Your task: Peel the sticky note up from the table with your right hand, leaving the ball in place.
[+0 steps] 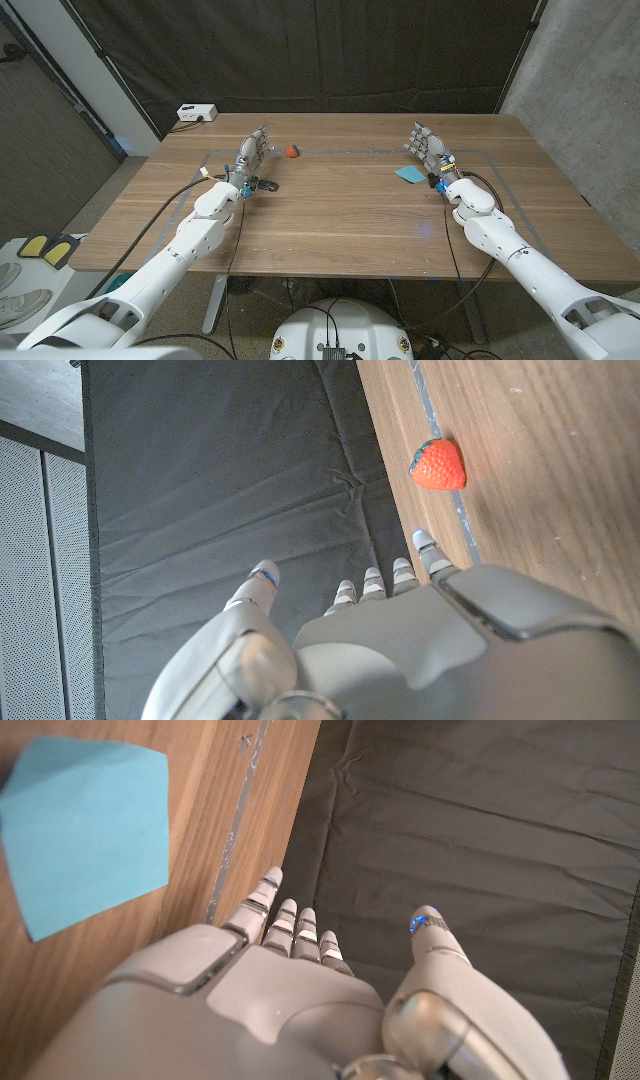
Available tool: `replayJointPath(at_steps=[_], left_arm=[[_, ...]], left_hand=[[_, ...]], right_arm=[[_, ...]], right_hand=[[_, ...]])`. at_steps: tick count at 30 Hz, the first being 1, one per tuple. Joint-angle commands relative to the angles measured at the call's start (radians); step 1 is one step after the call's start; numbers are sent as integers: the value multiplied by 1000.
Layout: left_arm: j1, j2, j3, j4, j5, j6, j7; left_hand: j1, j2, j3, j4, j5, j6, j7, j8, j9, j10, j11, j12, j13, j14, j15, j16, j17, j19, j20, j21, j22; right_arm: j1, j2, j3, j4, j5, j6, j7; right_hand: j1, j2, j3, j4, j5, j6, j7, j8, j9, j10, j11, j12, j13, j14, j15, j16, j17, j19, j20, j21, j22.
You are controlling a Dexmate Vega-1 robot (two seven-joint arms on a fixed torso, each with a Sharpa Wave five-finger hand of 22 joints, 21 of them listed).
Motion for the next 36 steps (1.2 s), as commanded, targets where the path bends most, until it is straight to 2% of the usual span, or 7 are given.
replayJointPath(at_steps=[1, 3, 6, 9, 13, 26, 36], left_arm=[[-15, -3, 8, 13, 39, -16, 32], [-17, -2, 7, 17, 32, -14, 22], [-18, -1, 6, 18, 29, -10, 18], [-19, -1, 6, 21, 24, -7, 13], [-22, -3, 6, 31, 20, -9, 6], [-31, -1, 9, 40, 22, -10, -8], [-28, -1, 7, 33, 21, -15, -7]], left_hand=[[42, 10, 28, -37, 17, 129, 57, 40, 17, 74, 25, 32, 24, 49, 7, 10, 9, 12, 11, 7, 6], [33, -12, 9, -43, 9, 26, 1, -12, 15, -10, 14, -4, 28, -6, 11, -11, 14, -14, 21, -11, 6], [20, -22, -5, -44, 2, -55, -40, -38, 8, -65, -2, -28, 25, -28, 12, -16, 14, -19, 27, -20, 6], [17, -20, -6, -42, 2, -71, -43, -41, 7, -71, -3, -31, 24, -30, 13, -15, 15, -23, 27, -23, 6], [14, -20, -7, -41, 1, -76, -45, -39, 5, -68, -1, -30, 23, -22, 14, -12, 15, -22, 28, -24, 7], [10, -19, -7, -40, 1, -82, -51, -35, 2, -60, 1, -28, 21, -18, 8, -11, 14, -16, 28, -25, 7], [7, -19, -7, -40, 1, -74, -45, -29, 1, -44, 8, -22, 19, -11, 12, -8, 14, -13, 28, -26, 8]], right_arm=[[20, -12, -20, 3, -46, -19, -24], [22, -24, -29, -9, -71, -35, -43], [25, -40, -42, -27, -114, -49, -72], [22, -51, -52, -54, -160, -63, -118], [10, -82, -64, -109, -218, -101, -166], [-47, -127, -70, -227, -334, -155, -281], [-70, -155, -84, -316, -445, -246, -368]], right_hand=[[62, 21, 46, -30, 18, 70, 22, 22, 9, 62, 1, 37, 16, 70, -7, 18, 9, 30, 9, 2, 6], [73, 0, 49, -27, 17, 21, 3, -2, 10, -22, -13, 7, 20, 8, -15, -9, 13, -4, 16, -17, 6], [65, -24, 33, -21, 9, -21, -17, -15, 8, -72, -30, -12, 17, -41, -12, -20, 14, -25, 14, -26, 5], [59, -30, 27, -18, 7, -16, -12, -12, 7, -70, -32, -11, 16, -43, -8, -18, 14, -28, 17, -27, 5], [64, -26, 25, -17, 8, 21, -8, 3, 6, -32, -33, 3, 13, -21, -8, -6, 13, -21, 71, -25, 6], [79, -14, 28, -18, 9, 87, -11, 21, 5, 5, -13, 15, 10, -1, 1, 2, 11, -18, 20, -23, 6], [97, -2, 36, -21, 10, 125, -23, 30, 5, 32, -16, 23, 8, 18, 1, 8, 10, -9, 20, -19, 6]])
